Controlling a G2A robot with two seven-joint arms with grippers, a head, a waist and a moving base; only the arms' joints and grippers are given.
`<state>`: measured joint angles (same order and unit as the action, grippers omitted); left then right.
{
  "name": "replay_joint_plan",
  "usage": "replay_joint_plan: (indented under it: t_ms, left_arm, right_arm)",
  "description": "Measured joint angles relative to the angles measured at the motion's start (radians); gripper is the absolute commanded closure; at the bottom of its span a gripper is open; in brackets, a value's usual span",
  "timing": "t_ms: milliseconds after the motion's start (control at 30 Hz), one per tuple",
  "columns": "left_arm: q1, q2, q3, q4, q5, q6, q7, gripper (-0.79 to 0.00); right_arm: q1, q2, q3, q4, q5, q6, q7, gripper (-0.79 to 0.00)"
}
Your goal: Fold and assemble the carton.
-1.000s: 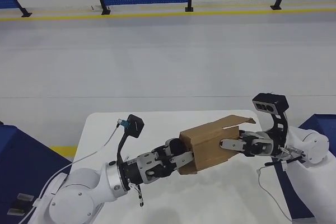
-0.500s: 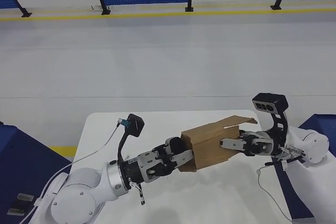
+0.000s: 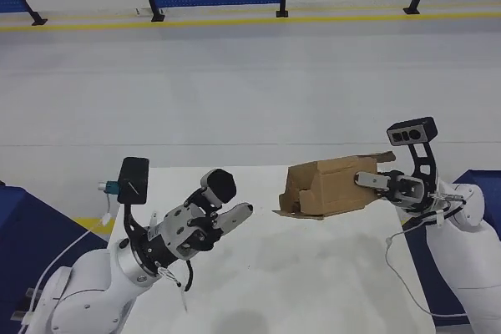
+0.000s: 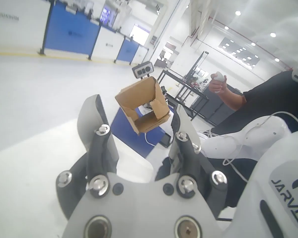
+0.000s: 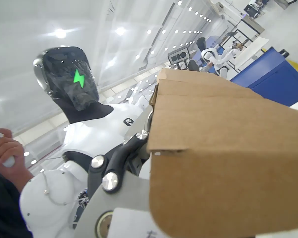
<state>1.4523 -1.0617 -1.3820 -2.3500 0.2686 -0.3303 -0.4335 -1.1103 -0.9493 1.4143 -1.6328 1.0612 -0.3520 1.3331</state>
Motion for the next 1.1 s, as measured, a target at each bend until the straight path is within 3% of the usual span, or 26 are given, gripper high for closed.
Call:
replay_joint_plan:
  t_ms: [233, 400, 767, 1100]
  left_arm:
    - [0.002, 0.000, 0.063, 0.000, 0.022, -0.055, -0.060, -0.785]
    - [-0.023, -0.004, 0.125, 0.017, -0.001, 0.034, -0.112, -0.785]
    - [-0.158, -0.024, 0.252, 0.096, 0.005, -0.098, -0.079, -0.785]
    - [-0.189, -0.031, 0.272, 0.088, 0.006, -0.189, -0.037, -0.785]
  right_arm:
    - [0.050, -0.016, -0.034, 0.071, 0.085, 0.046, 0.032, 0.000]
    - [0.064, -0.024, -0.044, 0.084, 0.094, 0.051, 0.043, 0.000]
    - [0.056, -0.039, -0.060, 0.057, 0.090, 0.062, 0.053, 0.000]
    - [0.035, -0.048, -0.061, 0.042, 0.075, 0.062, 0.061, 0.000]
